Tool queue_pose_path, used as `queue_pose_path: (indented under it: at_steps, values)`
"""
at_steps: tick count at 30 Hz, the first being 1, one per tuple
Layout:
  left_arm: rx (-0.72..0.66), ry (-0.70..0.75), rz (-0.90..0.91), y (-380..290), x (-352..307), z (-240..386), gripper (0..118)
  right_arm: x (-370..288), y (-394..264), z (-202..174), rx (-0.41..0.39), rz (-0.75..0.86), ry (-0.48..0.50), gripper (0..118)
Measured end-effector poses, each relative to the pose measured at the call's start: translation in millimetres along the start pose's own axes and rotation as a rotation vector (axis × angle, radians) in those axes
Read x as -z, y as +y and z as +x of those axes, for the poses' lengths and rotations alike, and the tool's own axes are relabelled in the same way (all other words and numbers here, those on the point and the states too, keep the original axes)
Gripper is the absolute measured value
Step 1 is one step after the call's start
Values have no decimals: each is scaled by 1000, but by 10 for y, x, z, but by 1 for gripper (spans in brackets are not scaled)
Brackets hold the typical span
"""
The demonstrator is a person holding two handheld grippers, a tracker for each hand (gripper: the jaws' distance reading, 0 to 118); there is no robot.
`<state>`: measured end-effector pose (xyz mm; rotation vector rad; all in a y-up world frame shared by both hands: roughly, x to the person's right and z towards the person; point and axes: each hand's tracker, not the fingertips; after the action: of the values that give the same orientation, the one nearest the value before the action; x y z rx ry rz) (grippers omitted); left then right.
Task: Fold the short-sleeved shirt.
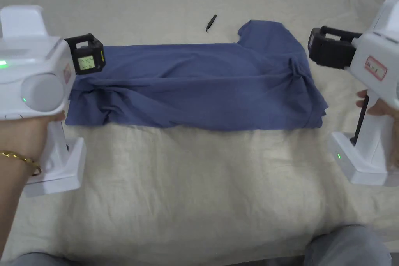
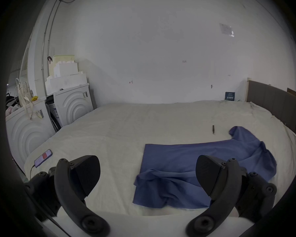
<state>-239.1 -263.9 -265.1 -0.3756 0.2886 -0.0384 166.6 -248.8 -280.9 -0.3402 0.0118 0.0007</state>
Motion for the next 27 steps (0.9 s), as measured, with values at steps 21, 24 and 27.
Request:
queue_pose_path:
  at_steps: [21, 24, 27]
  values:
    - [-36, -151, 78, -408, -679, -30, 0, -632, -483, -124, -2, 51, 48, 0]
    - [-46, -156, 71, -430, -695, -32, 0, -667, -507, -157, -24, 61, 42, 0]
    - [-50, -157, 62, -463, -690, -35, 0, -679, -513, -158, -10, 63, 49, 0]
